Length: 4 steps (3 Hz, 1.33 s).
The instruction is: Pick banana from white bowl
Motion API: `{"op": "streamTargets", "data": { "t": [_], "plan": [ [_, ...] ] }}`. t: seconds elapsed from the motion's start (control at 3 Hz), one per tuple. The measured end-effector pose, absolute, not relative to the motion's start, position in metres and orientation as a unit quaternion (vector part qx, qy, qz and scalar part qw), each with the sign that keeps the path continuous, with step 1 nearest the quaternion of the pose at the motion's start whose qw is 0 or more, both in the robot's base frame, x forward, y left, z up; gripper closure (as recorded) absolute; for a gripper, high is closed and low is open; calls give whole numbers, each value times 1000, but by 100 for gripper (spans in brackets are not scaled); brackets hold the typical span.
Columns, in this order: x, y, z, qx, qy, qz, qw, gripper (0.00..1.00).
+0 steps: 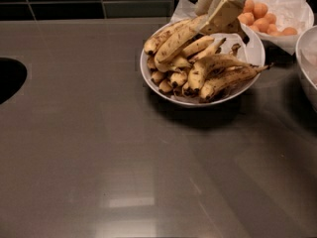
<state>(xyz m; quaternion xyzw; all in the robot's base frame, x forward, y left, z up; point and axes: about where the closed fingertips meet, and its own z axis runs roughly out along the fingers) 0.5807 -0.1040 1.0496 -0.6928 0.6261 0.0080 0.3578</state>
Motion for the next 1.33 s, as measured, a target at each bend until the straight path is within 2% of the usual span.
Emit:
{"op": "streamTargets", "data": {
  "t": [0.67,1.33],
  "plan": [
    [553,-99,1073,-687,601,-23,407,100],
    [549,-97,1081,-678,600,-36,423,100]
  ]
}}
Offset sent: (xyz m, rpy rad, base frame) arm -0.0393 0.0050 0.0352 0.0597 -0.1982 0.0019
